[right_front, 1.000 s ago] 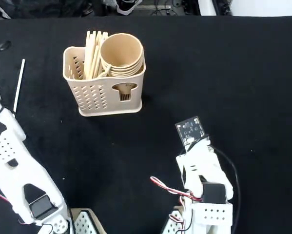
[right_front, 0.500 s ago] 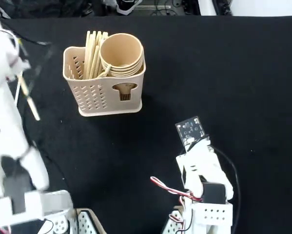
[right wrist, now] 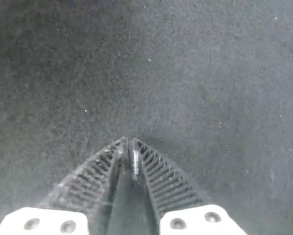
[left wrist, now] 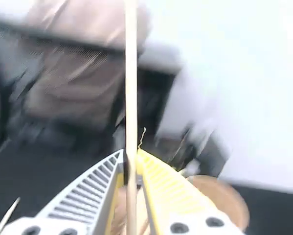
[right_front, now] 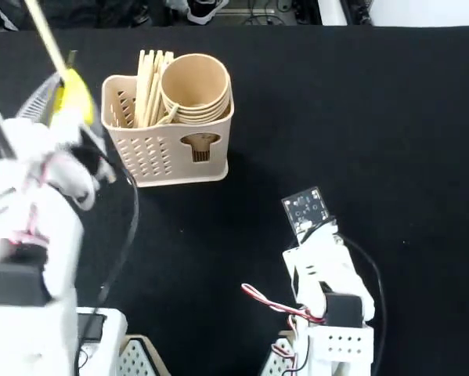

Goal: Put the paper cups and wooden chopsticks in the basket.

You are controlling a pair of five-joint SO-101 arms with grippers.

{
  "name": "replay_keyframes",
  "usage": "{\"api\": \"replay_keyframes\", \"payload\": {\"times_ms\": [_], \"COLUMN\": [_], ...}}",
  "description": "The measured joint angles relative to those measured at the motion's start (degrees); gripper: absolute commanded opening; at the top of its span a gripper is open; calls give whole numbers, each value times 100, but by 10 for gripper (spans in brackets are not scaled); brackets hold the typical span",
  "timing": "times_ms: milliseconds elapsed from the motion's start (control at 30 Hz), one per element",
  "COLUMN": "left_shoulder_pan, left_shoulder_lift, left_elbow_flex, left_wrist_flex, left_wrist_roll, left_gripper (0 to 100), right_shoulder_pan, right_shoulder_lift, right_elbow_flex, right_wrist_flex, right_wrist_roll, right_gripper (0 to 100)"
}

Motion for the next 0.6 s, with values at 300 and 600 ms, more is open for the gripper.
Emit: {"api": "replay_keyframes", "payload": {"times_ms": [300,600], "left_shoulder_pan": [334,-88], "left_shoulder_lift": [615,3165], "left_elbow_flex": [695,-167], "left_wrist_flex": [-2180,-2840], "left_wrist_roll": [0,18], "left_gripper": [29,29], "right_shoulder_pan": [0,0], "right_shoulder_lift": [0,0], "right_elbow_flex": [0,0], "right_wrist_flex": [0,0], "right_wrist_roll": [0,0], "right_gripper": [13,13]}}
